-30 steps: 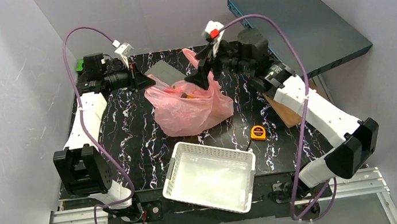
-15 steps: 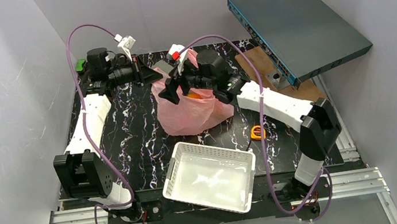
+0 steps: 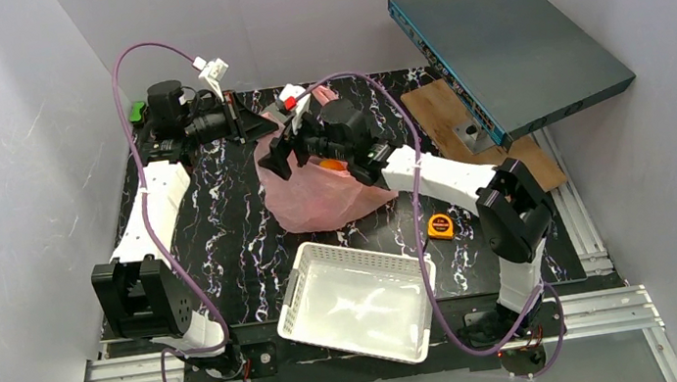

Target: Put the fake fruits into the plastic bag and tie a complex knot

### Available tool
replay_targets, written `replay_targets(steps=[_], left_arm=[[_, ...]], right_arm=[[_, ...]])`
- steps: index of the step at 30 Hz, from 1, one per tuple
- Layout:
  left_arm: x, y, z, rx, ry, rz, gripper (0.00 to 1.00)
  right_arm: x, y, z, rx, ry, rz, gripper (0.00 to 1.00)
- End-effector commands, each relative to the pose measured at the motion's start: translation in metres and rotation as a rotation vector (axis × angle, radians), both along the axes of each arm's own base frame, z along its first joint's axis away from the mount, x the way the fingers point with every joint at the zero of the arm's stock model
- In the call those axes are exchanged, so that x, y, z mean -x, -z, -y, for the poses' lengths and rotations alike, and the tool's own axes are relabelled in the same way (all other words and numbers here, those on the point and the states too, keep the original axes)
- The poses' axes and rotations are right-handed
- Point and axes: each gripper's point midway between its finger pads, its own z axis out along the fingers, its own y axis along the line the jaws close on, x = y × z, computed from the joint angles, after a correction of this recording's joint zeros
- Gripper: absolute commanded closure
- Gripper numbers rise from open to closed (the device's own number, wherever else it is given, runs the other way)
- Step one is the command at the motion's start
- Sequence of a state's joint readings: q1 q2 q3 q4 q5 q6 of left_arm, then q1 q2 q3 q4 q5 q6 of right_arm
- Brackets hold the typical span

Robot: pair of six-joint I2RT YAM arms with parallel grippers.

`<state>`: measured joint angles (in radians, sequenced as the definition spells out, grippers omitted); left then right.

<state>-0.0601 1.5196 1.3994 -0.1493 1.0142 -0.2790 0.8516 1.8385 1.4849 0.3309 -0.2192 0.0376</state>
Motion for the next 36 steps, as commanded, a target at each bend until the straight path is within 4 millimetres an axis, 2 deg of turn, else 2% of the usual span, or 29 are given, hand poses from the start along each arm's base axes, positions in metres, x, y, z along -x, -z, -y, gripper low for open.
replay_targets(steps=[1, 6, 9, 11, 14, 15, 16, 19, 23, 29, 31, 32, 33, 34, 36], left_arm=[[0.006, -0.023, 0.001, 0.030, 0.010, 0.050, 1.00], [-0.010, -0.030, -0.009, 0.071, -0.045, 0.036, 1.00], [-0.020, -0.036, -0.017, 0.103, -0.073, 0.028, 1.00], [-0.029, -0.039, -0.034, 0.111, -0.115, 0.031, 1.00], [-0.036, -0.042, -0.043, 0.109, -0.132, 0.045, 1.00], [-0.037, -0.043, -0.045, 0.110, -0.134, 0.048, 1.00], [-0.040, -0.043, -0.047, 0.107, -0.133, 0.052, 1.00], [-0.040, -0.043, -0.047, 0.087, -0.114, 0.084, 1.00], [-0.033, -0.041, -0.047, 0.045, -0.081, 0.111, 1.00], [-0.014, -0.045, -0.050, -0.068, -0.017, 0.215, 1.00], [-0.006, -0.041, -0.050, -0.080, -0.009, 0.205, 0.79], [-0.002, -0.038, -0.051, -0.073, -0.016, 0.181, 0.62], [0.003, -0.036, -0.052, -0.054, -0.015, 0.162, 0.49], [0.004, -0.036, -0.056, -0.036, -0.024, 0.158, 0.39], [0.011, -0.033, -0.067, 0.006, -0.042, 0.142, 0.25]], right_arm=[[0.004, -0.004, -0.008, -0.057, -0.027, 0.044, 0.05], [-0.004, 0.058, -0.001, 0.047, 0.014, -0.008, 0.15], [-0.014, 0.092, 0.012, 0.111, 0.049, -0.007, 0.35], [-0.019, 0.109, 0.019, 0.148, 0.061, -0.006, 0.47], [-0.022, 0.129, 0.028, 0.190, 0.056, -0.015, 0.56], [-0.022, 0.135, 0.031, 0.205, 0.052, -0.015, 0.61], [-0.021, 0.141, 0.033, 0.219, 0.042, -0.015, 0.71], [-0.016, 0.147, 0.037, 0.234, 0.007, -0.014, 0.98], [-0.004, 0.140, 0.035, 0.228, -0.071, 0.008, 0.99], [0.031, 0.135, 0.038, 0.251, -0.278, 0.039, 0.99], [0.034, 0.129, 0.039, 0.242, -0.297, 0.043, 0.99], [0.034, 0.125, 0.038, 0.233, -0.298, 0.042, 0.99], [0.033, 0.121, 0.038, 0.225, -0.298, 0.036, 0.99], [0.033, 0.117, 0.037, 0.216, -0.301, 0.034, 0.99], [0.032, 0.110, 0.035, 0.198, -0.302, 0.032, 0.99]])
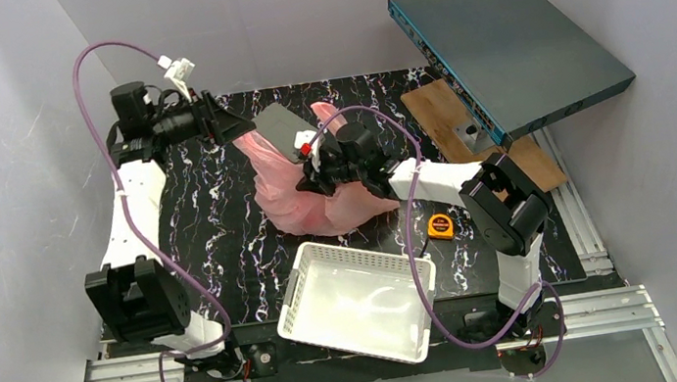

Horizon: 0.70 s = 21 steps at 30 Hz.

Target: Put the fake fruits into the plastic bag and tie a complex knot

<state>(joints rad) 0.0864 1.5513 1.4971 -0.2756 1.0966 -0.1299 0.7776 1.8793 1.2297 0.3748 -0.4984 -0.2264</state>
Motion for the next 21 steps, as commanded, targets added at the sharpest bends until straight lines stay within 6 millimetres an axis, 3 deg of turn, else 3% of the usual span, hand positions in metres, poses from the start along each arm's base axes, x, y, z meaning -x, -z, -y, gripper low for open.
replay_targets(steps=[1, 7, 14, 18, 21], left_arm=[[0.030, -0.023, -0.019, 0.056, 0.004, 0.078, 0.18], [0.055, -0.001, -0.036, 0.094, -0.033, 0.037, 0.12], [0.056, 0.035, -0.016, 0.089, -0.009, 0.029, 0.14], [0.040, 0.048, -0.003, 0.120, -0.005, 0.049, 0.25], [0.035, 0.054, 0.008, 0.147, 0.029, 0.052, 0.44]], right_arm=[[0.007, -0.019, 0.000, -0.030, -0.050, -0.014, 0.99], [0.003, -0.028, -0.003, -0.066, -0.028, -0.046, 0.99], [0.004, -0.034, -0.006, -0.094, -0.044, -0.044, 0.99], [0.005, -0.036, -0.007, -0.103, -0.057, -0.039, 0.99], [0.005, -0.037, -0.007, -0.105, -0.059, -0.041, 0.99]])
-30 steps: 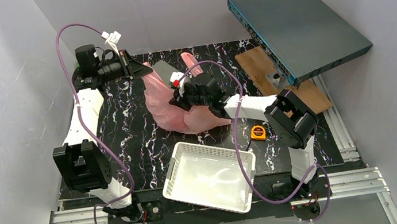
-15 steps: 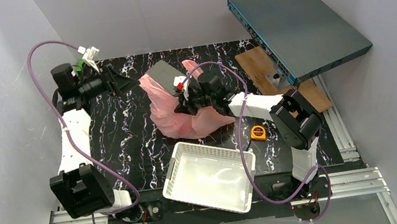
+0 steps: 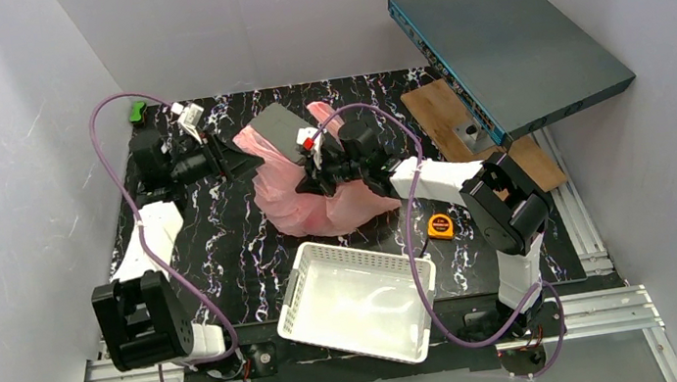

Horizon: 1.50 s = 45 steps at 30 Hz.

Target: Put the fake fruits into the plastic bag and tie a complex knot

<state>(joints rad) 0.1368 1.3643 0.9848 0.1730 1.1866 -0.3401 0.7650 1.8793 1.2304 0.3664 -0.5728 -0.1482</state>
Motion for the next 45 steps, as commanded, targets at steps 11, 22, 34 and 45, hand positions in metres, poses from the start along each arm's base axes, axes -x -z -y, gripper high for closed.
replay_targets(steps=[11, 22, 34, 45], left_arm=[[-0.008, -0.009, 0.042, 0.124, 0.116, 0.097, 0.94], [-0.013, 0.017, 0.028, -0.077, 0.080, 0.105, 1.00], [-0.014, 0.015, 0.028, -0.101, 0.135, 0.130, 1.00], [-0.011, 0.011, 0.036, -0.132, 0.226, 0.197, 1.00]], right_arm=[[-0.010, -0.043, -0.007, -0.093, -0.023, 0.013, 0.99], [0.061, -0.172, 0.036, -0.127, -0.142, -0.010, 0.02], [0.029, -0.180, 0.160, 0.005, 0.029, -0.023, 0.02], [-0.014, -0.119, 0.172, 0.061, -0.034, -0.079, 0.02]])
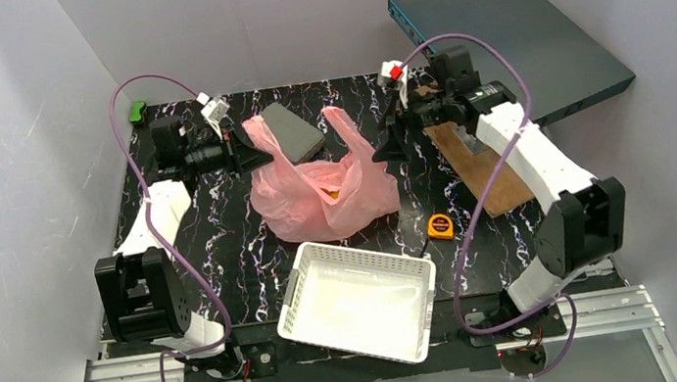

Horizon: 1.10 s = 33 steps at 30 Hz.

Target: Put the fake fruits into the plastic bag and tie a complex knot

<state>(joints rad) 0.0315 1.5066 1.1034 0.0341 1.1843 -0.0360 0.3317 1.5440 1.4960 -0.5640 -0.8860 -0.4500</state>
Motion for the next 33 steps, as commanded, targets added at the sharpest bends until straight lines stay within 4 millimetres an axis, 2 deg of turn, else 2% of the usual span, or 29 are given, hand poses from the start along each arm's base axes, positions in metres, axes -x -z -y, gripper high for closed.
replay_targets(steps=[1, 6, 7, 10, 11, 13, 14, 16, 18, 21, 27, 30, 33], left_arm=[[0.006, -0.014, 0.007, -0.025, 0.087, 0.090, 1.00], [0.006, -0.015, 0.005, -0.053, 0.110, 0.115, 1.00], [0.010, -0.017, 0.016, -0.055, 0.146, 0.130, 1.00], [0.013, -0.020, 0.020, -0.069, 0.184, 0.177, 1.00], [0.016, -0.022, 0.022, -0.082, 0.201, 0.199, 1.00], [0.021, -0.021, 0.026, -0.120, 0.249, 0.255, 1.00], [0.026, -0.021, 0.030, -0.141, 0.278, 0.276, 1.00], [0.037, -0.017, 0.035, -0.207, 0.359, 0.347, 1.00], [0.048, -0.018, 0.044, -0.274, 0.453, 0.426, 1.00], [0.062, -0.012, 0.053, -0.353, 0.562, 0.506, 1.00], [0.082, -0.011, 0.073, -0.413, 0.700, 0.636, 1.00], [0.082, -0.009, 0.084, -0.436, 0.722, 0.640, 1.00], [0.071, -0.008, 0.093, -0.430, 0.670, 0.566, 1.00]], right_arm=[[-0.006, 0.009, -0.014, -0.029, -0.100, -0.010, 0.02], [-0.019, 0.014, -0.030, -0.065, -0.154, -0.039, 0.02], [-0.021, 0.015, -0.033, -0.072, -0.161, -0.043, 0.02], [-0.026, 0.023, -0.041, -0.093, -0.164, -0.104, 0.10], [-0.025, 0.026, -0.044, -0.097, -0.170, -0.132, 0.21], [-0.021, 0.030, -0.050, -0.099, -0.182, -0.179, 0.51], [-0.018, 0.031, -0.052, -0.100, -0.187, -0.197, 0.63], [-0.013, 0.032, -0.058, -0.095, -0.182, -0.222, 0.85], [-0.010, 0.031, -0.063, -0.087, -0.160, -0.255, 0.99], [-0.006, 0.032, -0.067, -0.080, -0.139, -0.304, 0.99], [-0.011, 0.038, -0.078, -0.013, -0.050, -0.345, 0.99], [0.000, 0.035, -0.084, -0.006, -0.073, -0.353, 0.99], [0.015, 0.031, -0.087, -0.017, -0.130, -0.321, 0.99]])
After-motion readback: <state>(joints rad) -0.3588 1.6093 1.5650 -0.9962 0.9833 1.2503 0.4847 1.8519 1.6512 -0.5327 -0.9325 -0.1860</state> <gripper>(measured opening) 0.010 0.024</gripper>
